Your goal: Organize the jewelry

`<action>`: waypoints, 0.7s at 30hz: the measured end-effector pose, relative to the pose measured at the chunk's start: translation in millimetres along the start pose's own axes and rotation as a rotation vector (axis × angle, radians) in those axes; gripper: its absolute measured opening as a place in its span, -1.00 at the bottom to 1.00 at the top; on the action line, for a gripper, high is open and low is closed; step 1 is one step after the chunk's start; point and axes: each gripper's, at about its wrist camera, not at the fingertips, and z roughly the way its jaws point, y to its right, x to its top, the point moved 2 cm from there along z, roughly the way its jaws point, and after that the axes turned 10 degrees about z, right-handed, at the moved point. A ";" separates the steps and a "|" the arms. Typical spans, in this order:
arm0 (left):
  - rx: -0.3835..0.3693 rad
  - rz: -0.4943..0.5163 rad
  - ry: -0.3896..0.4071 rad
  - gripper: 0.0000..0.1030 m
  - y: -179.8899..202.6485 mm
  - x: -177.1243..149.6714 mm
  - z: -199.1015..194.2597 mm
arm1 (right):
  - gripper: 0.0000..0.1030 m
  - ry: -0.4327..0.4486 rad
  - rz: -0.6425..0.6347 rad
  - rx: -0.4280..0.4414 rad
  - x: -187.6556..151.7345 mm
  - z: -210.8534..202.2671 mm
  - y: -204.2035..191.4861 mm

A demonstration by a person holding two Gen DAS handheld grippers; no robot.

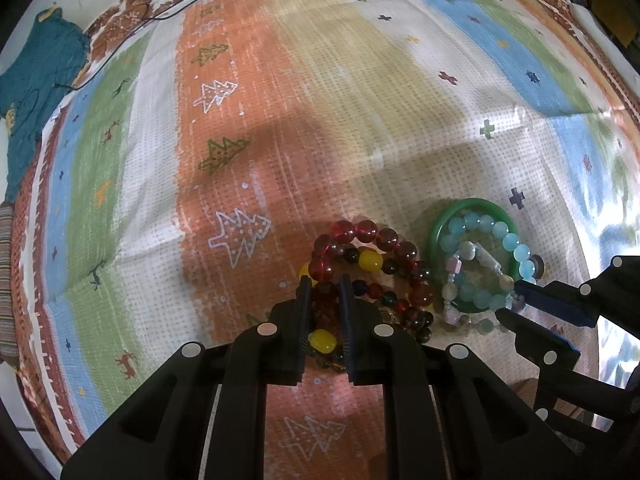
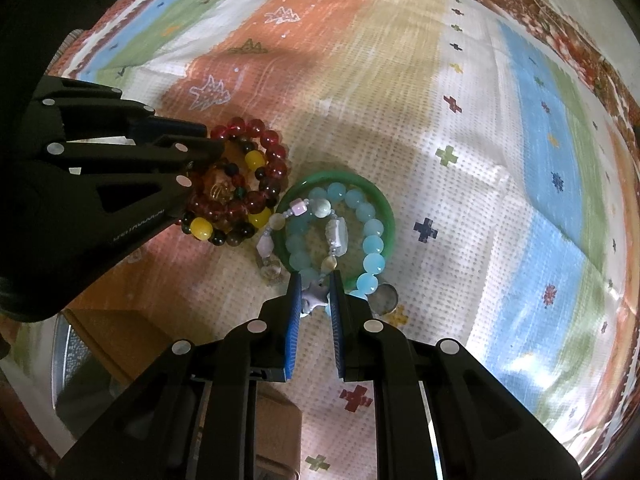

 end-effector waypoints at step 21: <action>-0.022 -0.032 0.052 -0.75 -2.0 -2.6 -28.0 | -0.71 0.088 0.048 0.006 -3.5 -29.4 5.5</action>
